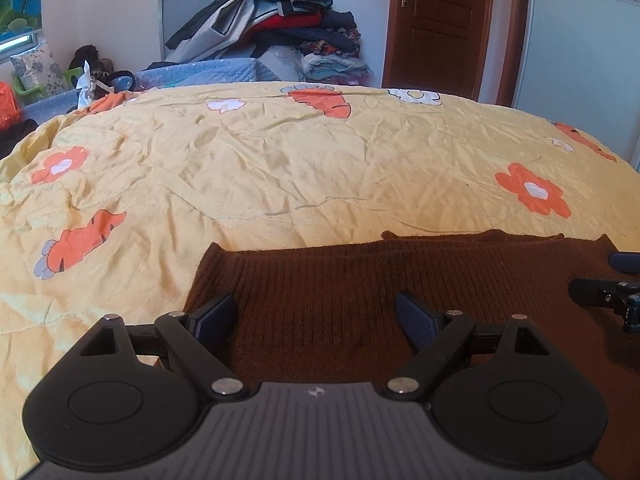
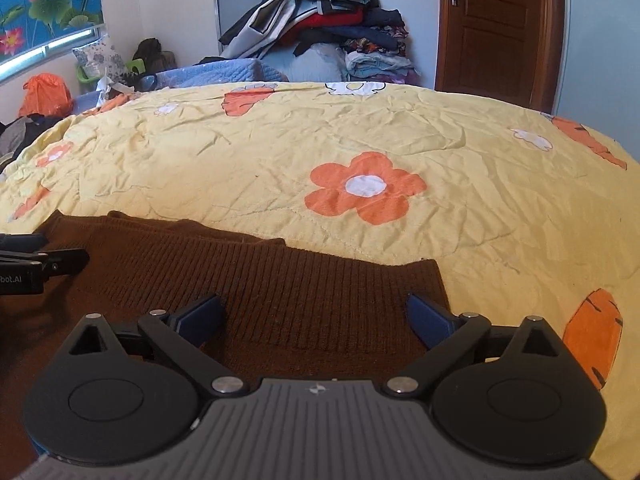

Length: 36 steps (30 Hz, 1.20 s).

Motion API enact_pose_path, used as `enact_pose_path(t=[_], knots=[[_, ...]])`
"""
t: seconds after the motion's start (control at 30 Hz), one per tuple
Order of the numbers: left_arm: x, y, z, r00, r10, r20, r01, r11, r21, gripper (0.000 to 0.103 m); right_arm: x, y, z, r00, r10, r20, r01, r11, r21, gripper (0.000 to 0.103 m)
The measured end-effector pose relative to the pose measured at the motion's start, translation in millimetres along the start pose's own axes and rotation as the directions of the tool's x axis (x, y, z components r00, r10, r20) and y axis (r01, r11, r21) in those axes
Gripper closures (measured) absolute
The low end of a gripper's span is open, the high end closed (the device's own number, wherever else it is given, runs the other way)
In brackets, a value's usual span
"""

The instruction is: Fold small clothes

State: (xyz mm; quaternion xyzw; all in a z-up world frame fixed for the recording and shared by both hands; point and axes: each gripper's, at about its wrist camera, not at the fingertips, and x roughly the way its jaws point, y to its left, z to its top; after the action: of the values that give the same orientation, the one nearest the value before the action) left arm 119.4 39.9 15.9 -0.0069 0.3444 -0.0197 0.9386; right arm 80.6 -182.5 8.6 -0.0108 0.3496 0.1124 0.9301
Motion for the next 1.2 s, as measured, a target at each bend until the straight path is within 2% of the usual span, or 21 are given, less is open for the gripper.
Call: enact_pose_path(t=[0.47,0.57,0.73,0.8,0.87,0.9,0.93,0.97,1.0,1.1,1.17,1.2], knots=[[0,0,0,1.000,-0.001,0.001,0.001,1.000,-0.001,0.013,-1,0,0,1.000,0.002,0.000,-0.002,1.000,0.001,0.001],[2,1,1,1.000,-0.019,-0.005,0.019,1.000,-0.007,0.008,0,0,0,1.000,0.006,-0.002,-0.006,1.000,0.002,0.000],[-13,-8,4,0.998,0.045,-0.051,-0.044,0.999,0.029,0.007,-7,7,2,0.999,-0.036,-0.026,0.035,0.999,-0.030,0.001],[-38,-6,0,0.999,-0.034,-0.026,0.034,0.999,-0.002,0.007,-27,10,1,0.996,-0.089,-0.019,0.089,0.996,0.001,0.001],[-56,-4,-12,0.995,-0.102,0.003,0.102,0.994,-0.028,0.007,-52,11,-9,1.000,-0.012,0.023,0.011,1.000,0.027,0.000],[-56,-5,-18,0.995,-0.100,-0.019,0.100,0.995,-0.019,0.007,-56,11,-16,1.000,0.017,0.015,-0.017,0.999,0.028,0.000],[-49,-7,-26,0.994,-0.089,-0.060,0.089,0.996,-0.001,0.007,-55,12,-24,1.000,0.016,-0.018,-0.016,1.000,0.021,0.000],[-45,-9,-36,0.997,-0.070,-0.045,0.072,0.996,0.048,0.004,-50,12,-33,0.999,-0.001,-0.051,0.001,1.000,-0.004,0.000],[-47,-11,-46,0.998,-0.066,0.002,0.065,0.993,0.099,0.004,-53,14,-45,1.000,-0.001,0.002,0.002,0.997,-0.071,0.000],[-42,-3,-40,0.995,-0.097,-0.012,0.097,0.993,0.072,0.001,-56,4,-47,0.999,0.043,0.015,-0.042,0.998,-0.040,0.000],[-43,-9,-38,0.998,-0.063,-0.021,0.065,0.992,0.105,0.000,-56,6,-43,0.999,0.037,0.003,-0.037,0.998,-0.060,0.000],[-49,-14,-39,0.999,-0.025,-0.021,0.027,0.992,0.120,0.000,-59,9,-41,1.000,0.021,-0.007,-0.022,0.997,-0.071,0.000]])
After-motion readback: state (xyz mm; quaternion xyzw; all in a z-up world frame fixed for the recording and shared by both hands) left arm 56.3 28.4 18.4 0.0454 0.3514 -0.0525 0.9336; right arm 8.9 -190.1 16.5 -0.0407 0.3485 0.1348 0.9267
